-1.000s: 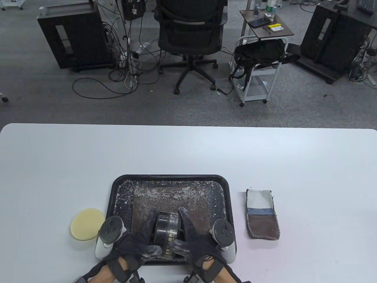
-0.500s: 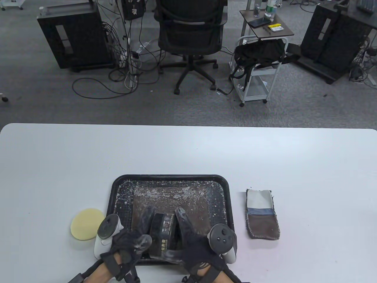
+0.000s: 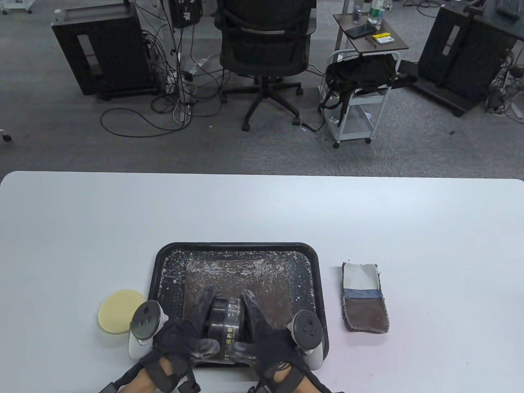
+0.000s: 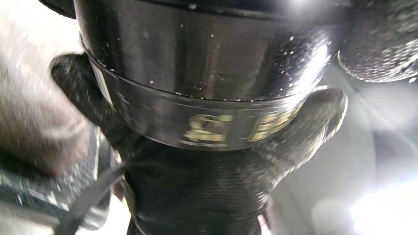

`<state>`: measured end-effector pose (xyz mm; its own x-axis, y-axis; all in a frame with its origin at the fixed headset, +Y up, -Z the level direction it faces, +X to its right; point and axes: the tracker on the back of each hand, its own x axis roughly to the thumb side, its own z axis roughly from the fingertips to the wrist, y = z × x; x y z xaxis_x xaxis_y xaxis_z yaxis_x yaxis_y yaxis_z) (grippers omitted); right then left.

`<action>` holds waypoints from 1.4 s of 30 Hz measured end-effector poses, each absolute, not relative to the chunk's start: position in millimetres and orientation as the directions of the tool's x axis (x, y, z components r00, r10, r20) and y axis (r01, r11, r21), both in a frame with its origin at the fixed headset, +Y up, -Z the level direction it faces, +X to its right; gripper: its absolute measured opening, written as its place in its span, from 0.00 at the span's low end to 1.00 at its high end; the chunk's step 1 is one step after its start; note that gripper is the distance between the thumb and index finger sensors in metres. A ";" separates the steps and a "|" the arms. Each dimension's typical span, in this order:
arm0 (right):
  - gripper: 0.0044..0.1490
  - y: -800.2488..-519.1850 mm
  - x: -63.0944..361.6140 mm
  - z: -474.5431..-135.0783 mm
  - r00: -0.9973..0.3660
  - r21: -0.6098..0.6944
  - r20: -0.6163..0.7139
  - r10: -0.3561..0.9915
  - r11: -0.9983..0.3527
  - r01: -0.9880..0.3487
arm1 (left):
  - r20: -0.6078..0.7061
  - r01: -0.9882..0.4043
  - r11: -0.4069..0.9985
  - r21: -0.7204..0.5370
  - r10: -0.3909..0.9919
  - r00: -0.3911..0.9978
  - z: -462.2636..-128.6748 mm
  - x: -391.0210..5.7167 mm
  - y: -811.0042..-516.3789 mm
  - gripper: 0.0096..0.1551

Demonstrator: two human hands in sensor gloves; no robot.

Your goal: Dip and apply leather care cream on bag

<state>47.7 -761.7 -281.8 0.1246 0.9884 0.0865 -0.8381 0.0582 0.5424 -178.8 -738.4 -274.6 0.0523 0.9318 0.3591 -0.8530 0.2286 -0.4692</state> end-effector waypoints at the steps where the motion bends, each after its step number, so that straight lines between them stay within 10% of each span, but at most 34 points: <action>1: 0.75 -764.6 47.4 -282.4 0.142 0.548 0.043 0.989 0.095 -0.831 | 0.401 -0.853 0.264 -0.450 0.913 0.071 -272.9 -178.7 -734.9 0.73; 9: 0.78 -771.9 43.5 -284.9 0.246 0.634 -0.112 0.963 0.260 -0.728 | 0.633 -0.817 0.507 -0.273 0.734 0.244 -259.8 -176.9 -713.8 0.72; 18: 0.66 -762.0 47.1 -287.1 0.179 0.599 -0.008 0.984 0.148 -0.787 | 0.576 -0.835 0.540 -0.104 0.717 0.392 -273.4 -197.5 -698.3 0.68; 26: 0.60 -754.3 68.7 -289.6 0.155 0.499 0.048 0.987 0.111 -0.859 | 0.333 -0.682 0.706 0.191 0.607 0.722 -311.7 -260.1 -674.7 0.69; 42: 0.58 -743.4 82.6 -289.5 0.145 0.474 0.095 0.985 0.083 -0.877 | -0.309 -0.392 0.920 -0.026 0.365 0.878 -415.4 -324.4 -720.4 0.69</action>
<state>82.6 -743.4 -289.5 0.1450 0.9848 0.0952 -0.8767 0.0833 0.4738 -324.4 -720.4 -415.4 0.8782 0.3650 -0.3091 -0.3916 0.9198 -0.0265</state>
